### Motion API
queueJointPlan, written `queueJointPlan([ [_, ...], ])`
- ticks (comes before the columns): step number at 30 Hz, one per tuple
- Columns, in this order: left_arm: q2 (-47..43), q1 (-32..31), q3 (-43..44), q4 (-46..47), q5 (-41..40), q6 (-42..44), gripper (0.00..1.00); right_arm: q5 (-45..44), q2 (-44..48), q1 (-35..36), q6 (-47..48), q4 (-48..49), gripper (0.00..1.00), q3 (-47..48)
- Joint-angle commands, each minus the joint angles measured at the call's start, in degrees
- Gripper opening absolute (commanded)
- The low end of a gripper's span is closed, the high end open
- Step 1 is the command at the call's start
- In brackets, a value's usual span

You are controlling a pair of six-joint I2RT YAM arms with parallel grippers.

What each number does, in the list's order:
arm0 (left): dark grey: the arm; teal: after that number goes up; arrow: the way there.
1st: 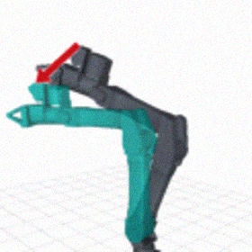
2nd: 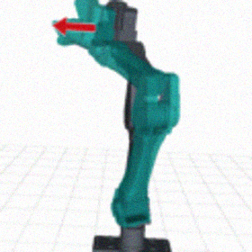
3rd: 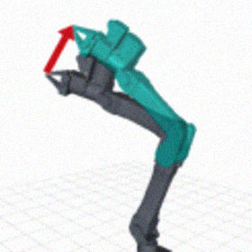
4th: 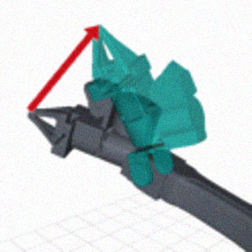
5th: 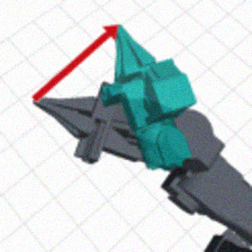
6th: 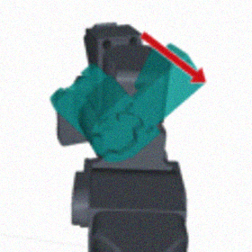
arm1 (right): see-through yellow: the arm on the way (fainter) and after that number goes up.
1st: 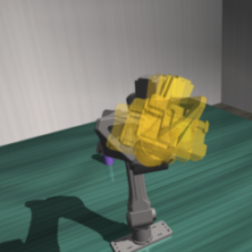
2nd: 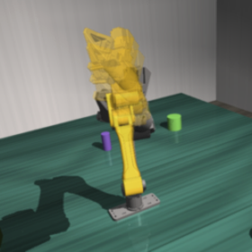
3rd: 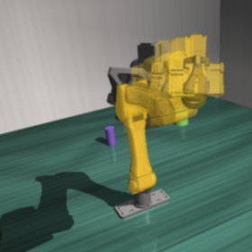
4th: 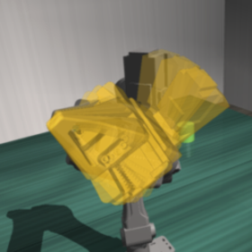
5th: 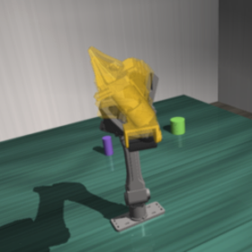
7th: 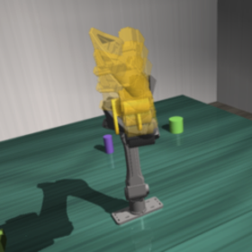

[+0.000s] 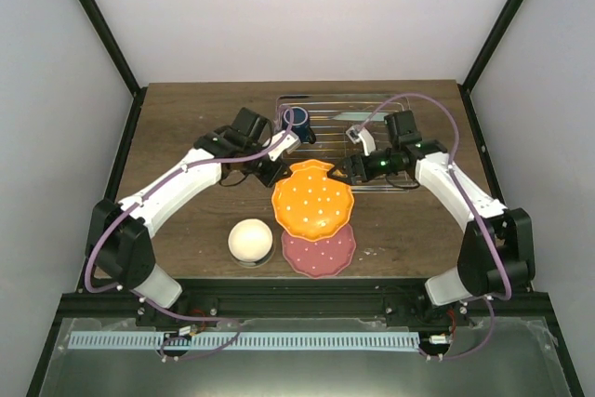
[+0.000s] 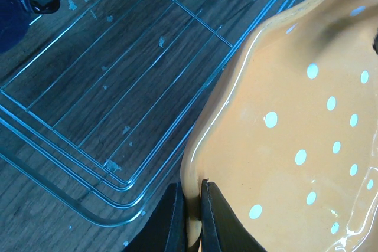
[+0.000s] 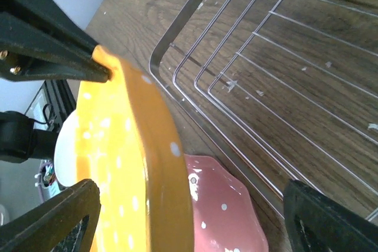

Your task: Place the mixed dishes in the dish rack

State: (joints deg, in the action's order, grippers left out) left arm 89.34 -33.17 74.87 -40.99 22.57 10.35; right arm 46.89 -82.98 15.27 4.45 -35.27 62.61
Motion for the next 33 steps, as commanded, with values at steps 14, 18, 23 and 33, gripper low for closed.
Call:
queueJointPlan([
  [14, 2.82, 2.03, 7.84, 4.99, 2.57, 0.42, 0.0, 10.18, -7.33, 1.57, 3.56, -3.71, 0.24, 5.2],
  [18, 3.14, 2.22, 7.98, 4.46, 2.17, 0.89, 0.0, 9.13, -7.33, 1.53, 3.98, -4.04, 0.09, 6.43],
  [23, 3.38, 2.66, 8.61, 3.76, 1.38, 1.36, 0.08, 6.96, -7.5, 1.54, 3.99, -4.02, 0.01, 7.88],
  [33, 2.9, 4.12, 12.22, 1.8, -0.36, 1.51, 0.99, 2.55, -7.41, 1.54, 3.73, -2.97, 0.01, 14.76],
])
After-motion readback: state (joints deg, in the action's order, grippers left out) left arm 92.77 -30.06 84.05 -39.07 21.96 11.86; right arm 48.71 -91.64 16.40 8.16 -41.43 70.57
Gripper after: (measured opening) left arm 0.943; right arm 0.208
